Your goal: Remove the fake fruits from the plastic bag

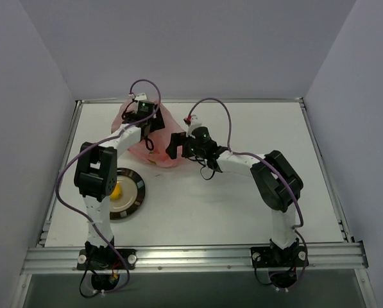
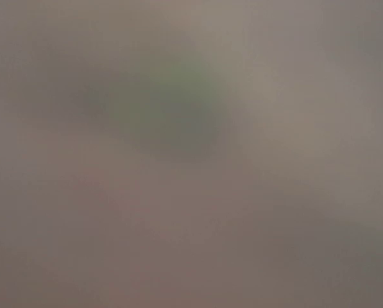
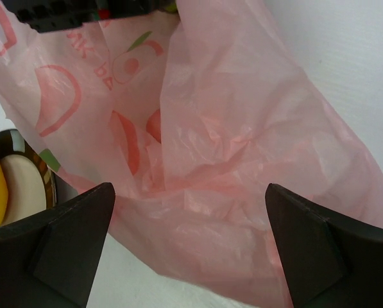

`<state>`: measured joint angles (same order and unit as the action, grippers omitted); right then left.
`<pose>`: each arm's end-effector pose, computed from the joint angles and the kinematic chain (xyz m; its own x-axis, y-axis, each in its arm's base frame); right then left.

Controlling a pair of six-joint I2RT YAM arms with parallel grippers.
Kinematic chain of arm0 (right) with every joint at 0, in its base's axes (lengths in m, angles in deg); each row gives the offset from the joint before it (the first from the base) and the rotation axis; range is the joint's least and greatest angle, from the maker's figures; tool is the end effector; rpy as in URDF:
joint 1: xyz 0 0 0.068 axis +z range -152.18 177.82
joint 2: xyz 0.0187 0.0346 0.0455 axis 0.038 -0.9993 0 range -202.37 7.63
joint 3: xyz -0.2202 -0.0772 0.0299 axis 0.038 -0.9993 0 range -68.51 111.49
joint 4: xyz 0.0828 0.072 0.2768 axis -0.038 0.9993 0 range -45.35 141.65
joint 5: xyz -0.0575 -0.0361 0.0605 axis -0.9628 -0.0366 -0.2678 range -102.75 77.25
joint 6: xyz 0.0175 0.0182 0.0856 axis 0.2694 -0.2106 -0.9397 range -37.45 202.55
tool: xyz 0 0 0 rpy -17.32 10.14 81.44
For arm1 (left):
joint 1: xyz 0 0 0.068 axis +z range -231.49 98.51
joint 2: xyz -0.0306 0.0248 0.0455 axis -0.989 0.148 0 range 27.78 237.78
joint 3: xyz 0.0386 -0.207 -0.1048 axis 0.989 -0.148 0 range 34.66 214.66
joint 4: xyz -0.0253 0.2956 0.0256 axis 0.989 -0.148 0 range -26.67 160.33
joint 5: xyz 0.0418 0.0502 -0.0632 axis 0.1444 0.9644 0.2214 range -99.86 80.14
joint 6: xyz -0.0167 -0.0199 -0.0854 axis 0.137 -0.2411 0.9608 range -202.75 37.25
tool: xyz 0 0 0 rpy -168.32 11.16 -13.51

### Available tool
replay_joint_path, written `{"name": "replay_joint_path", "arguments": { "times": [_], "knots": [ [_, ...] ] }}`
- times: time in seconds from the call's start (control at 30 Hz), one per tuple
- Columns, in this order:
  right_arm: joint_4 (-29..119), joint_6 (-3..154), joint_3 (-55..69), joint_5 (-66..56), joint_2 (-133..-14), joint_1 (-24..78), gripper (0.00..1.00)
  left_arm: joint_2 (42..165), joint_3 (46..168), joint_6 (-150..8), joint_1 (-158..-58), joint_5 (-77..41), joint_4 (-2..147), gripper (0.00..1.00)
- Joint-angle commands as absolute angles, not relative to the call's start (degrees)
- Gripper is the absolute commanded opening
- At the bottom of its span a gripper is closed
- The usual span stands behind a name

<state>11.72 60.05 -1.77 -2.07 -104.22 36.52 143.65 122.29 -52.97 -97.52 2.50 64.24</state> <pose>0.3772 0.3210 0.1318 -0.4413 0.1285 -0.8881 -0.6352 0.6544 0.4103 0.5059 -0.1277 0.1490 -0.5200 -0.3553 -0.7767 -0.1824 0.9346 -0.3054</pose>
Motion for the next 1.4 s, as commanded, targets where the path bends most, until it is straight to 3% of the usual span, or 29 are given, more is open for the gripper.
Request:
{"name": "replay_joint_path", "arguments": {
  "times": [0.0,0.1,0.17,0.2,0.23,0.3,0.37,0.4,0.5,0.6,0.77,1.0,1.37],
  "knots": [
    [11.7,58.7,4.0,-3.6,-108.2,36.8,1.00,145.1,126.4,-55.3,-95.9,0.7,68.2,0.94],
    [12.6,58.5,7.4,-2.9,-111.9,37.4,0.99,147.5,129.2,-55.9,-95.3,1.4,68.1,0.94],
    [12.8,58.6,7.9,-2.9,-113.0,37.5,0.87,149.1,131.6,-56.9,-94.9,1.9,67.4,0.94],
    [12.7,58.7,8.0,-2.6,-113.7,37.6,0.80,149.5,132.4,-57.3,-94.7,2.1,67.3,0.94],
    [12.7,58.6,7.9,-2.5,-114.0,37.7,0.56,150.0,132.9,-58.5,-94.2,1.8,67.9,0.94],
    [12.4,58.6,7.6,-1.7,-114.7,37.7,0.39,151.8,134.7,-59.5,-93.5,-0.1,68.5,0.94],
    [12.0,58.8,7.2,-0.9,-115.1,37.8,0.32,154.2,136.7,-59.9,-92.4,-3.3,68.0,0.94],
    [12.0,58.8,7.0,-0.8,-115.3,37.8,0.20,155.0,138.4,-59.9,-92.1,-4.3,67.9,0.94],
    [11.9,58.9,6.5,-0.7,-115.2,37.9,0.08,157.6,140.8,-60.5,-91.4,-5.3,67.1,0.94],
    [11.9,59.1,5.6,-0.7,-114.6,37.9,0.04,159.2,142.9,-60.7,-91.0,-5.7,67.2,0.99],
    [12.1,59.3,5.0,-1.0,-113.5,37.8,0.05,155.9,138.7,-58.7,-90.9,-7.4,69.4,0.66],
    [12.8,59.7,6.7,-1.8,-113.4,37.5,0.07,145.7,127.3,-51.2,-91.1,-12.9,73.0,0.50],
    [14.9,60.1,11.0,-2.3,-114.5,36.0,0.06,124.6,102.2,-41.0,-92.4,-22.5,77.5,0.46]
  ]
}}
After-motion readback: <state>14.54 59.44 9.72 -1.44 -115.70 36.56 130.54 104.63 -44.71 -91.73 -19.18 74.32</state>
